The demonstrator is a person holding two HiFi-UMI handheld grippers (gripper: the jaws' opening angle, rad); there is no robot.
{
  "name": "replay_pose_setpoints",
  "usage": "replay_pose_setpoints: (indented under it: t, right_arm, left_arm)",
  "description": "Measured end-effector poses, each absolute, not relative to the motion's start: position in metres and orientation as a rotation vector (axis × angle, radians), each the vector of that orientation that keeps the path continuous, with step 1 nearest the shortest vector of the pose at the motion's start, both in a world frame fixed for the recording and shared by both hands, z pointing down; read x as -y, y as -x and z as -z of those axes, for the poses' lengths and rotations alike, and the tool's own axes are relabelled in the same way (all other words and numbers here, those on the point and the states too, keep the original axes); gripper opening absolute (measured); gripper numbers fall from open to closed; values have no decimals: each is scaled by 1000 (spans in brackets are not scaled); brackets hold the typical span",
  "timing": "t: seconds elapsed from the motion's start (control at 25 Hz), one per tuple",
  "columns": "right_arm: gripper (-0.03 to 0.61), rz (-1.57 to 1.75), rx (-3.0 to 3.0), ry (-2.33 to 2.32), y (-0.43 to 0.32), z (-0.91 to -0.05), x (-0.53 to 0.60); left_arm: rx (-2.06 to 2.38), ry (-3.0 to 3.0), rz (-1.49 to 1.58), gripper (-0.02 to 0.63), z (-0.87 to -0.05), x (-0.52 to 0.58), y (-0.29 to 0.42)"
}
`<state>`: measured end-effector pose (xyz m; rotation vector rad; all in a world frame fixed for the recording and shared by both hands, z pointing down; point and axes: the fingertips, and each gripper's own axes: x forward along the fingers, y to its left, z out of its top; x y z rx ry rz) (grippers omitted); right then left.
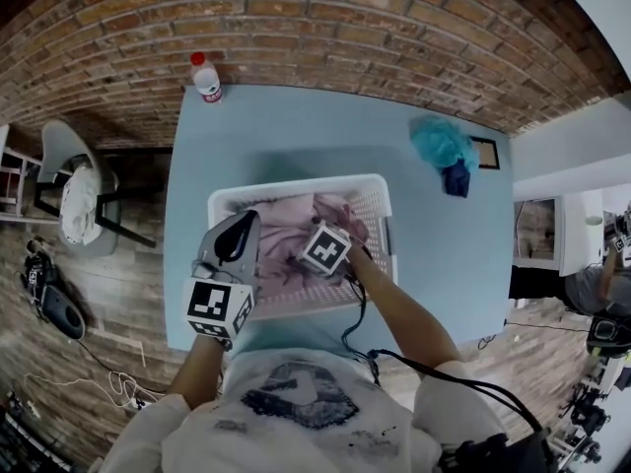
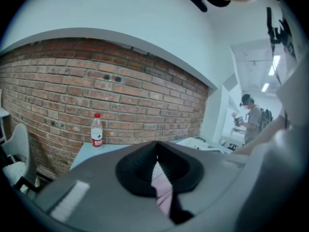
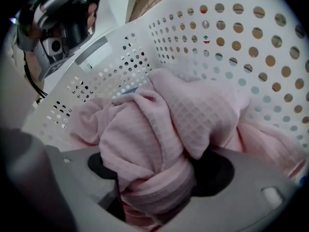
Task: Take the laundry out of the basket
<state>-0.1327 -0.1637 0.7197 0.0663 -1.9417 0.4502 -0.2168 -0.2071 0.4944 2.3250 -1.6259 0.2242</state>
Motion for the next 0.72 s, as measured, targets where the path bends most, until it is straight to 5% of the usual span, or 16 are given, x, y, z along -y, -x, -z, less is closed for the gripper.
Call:
replay_pose_setpoints:
  t: [0.32, 0.72]
  right_arm:
    - [319, -418, 1949, -99, 131, -708, 158]
    - [301, -460, 2060, -244, 126, -678, 169]
  left_arm:
    - [1641, -2319, -234, -8, -494, 196, 221]
    - [1666, -2312, -227, -8, -487, 179, 229]
